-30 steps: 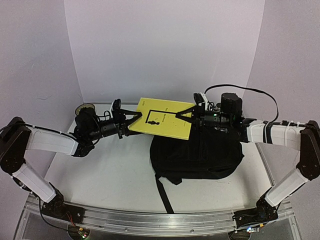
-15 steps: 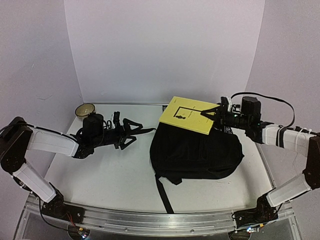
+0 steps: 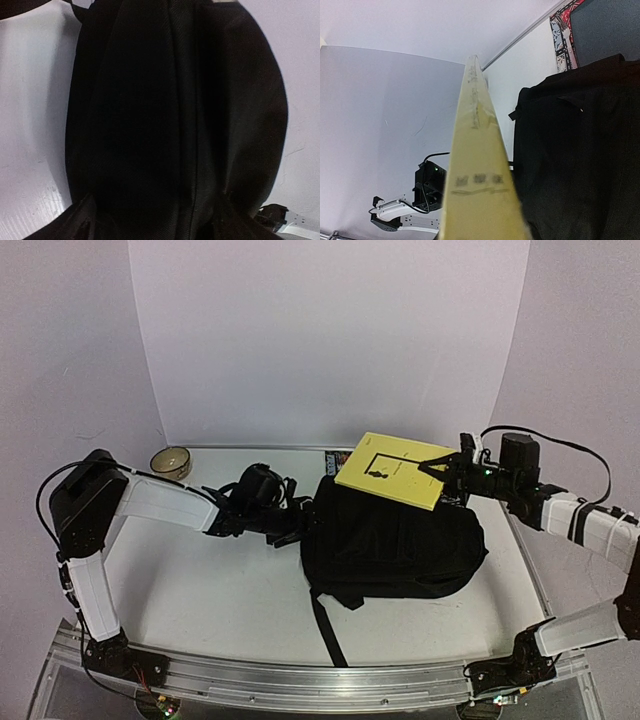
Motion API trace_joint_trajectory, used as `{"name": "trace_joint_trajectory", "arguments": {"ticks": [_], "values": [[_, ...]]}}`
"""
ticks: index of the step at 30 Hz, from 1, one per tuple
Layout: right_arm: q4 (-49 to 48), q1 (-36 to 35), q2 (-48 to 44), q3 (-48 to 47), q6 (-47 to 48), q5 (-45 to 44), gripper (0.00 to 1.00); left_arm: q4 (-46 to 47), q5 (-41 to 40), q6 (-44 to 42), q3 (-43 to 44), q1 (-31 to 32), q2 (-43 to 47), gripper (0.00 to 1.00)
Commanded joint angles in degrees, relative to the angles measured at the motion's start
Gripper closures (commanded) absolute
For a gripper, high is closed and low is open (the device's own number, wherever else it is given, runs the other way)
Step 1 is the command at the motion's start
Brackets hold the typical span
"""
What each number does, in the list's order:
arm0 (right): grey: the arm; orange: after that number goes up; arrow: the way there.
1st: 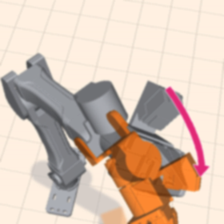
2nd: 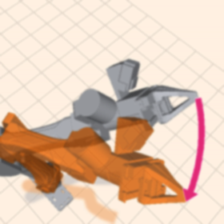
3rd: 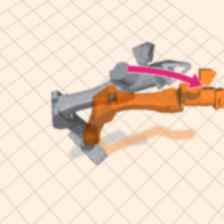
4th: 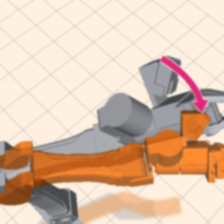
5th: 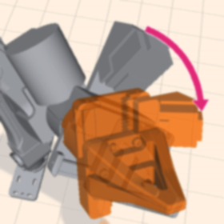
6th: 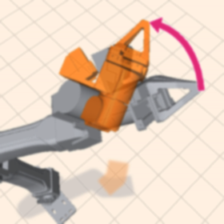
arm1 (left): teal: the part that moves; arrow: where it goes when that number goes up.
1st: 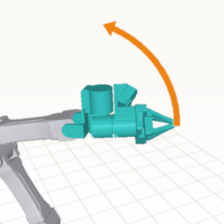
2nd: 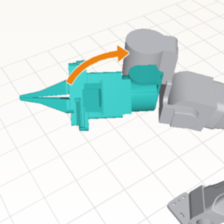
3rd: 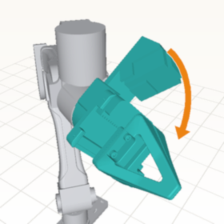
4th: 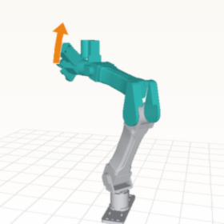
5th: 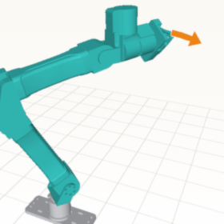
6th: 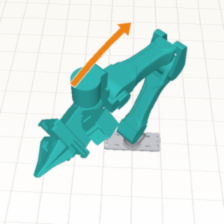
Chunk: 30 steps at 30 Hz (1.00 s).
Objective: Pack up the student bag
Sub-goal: Pass from the left arm to the right, then move the book to the center of the board.
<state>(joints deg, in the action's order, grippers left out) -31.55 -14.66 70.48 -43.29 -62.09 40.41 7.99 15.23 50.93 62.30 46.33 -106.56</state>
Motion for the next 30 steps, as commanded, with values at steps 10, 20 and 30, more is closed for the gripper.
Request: {"name": "trace_joint_trajectory", "arguments": {"ticks": [10, 20, 30], "values": [[3.07, 0.18, -3.82, -2.95, 7.02, 1.66, 1.0, -15.22, -8.3, -7.4, 1.66, 0.51, 5.44, 1.0], [7.52, -0.12, -4.06, -4.32, 10.49, 3.14, 1.0, -32.62, -17.54, -15.6, -5.35, -10.39, 21.53, 1.0], [10.23, -4.52, -2.67, -5.64, 13.93, 1.24, 1.0, -43.92, -24.0, -28.09, -3.85, -28.32, 25.42, 1.0]]}}
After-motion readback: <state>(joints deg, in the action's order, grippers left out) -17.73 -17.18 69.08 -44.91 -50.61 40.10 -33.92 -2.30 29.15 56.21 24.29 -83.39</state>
